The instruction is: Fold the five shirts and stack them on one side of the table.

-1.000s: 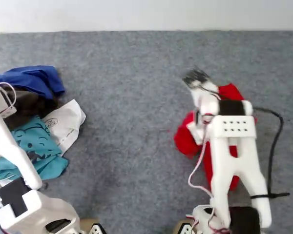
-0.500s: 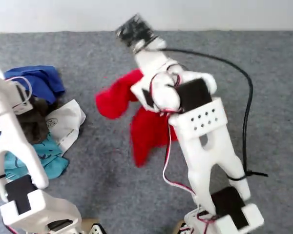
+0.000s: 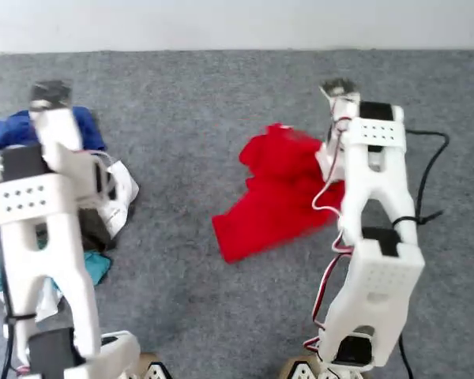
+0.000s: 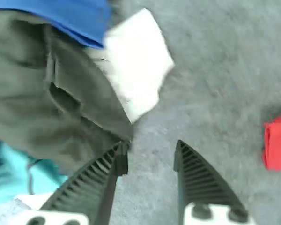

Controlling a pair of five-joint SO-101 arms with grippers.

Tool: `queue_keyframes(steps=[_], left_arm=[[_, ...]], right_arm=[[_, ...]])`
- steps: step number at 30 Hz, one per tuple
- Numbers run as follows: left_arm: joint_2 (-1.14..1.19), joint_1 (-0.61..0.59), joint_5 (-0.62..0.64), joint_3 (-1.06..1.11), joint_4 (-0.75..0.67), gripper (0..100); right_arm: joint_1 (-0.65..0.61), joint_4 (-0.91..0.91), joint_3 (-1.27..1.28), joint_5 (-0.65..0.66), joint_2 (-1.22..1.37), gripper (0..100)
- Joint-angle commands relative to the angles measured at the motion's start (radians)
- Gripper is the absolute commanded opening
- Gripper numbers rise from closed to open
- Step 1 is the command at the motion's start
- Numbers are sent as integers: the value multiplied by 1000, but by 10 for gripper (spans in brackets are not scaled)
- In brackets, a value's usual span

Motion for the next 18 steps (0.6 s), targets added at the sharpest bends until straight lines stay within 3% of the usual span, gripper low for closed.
queue_keyframes(steps=[1, 5, 12, 15, 18], left_arm=[[-46, 80, -14, 96, -74, 194], [-11, 219, -14, 125, -172, 217], [106, 600, -14, 44, -361, 217], [224, 687, -14, 27, -483, 218], [370, 715, -14, -47, -494, 218]], right_arm=[[73, 27, -3, 64, 15, 228], [136, 82, -8, 94, -5, 188], [223, 113, -8, 100, -36, 62], [229, 131, -9, 100, -39, 62], [232, 179, -28, 100, -39, 62]])
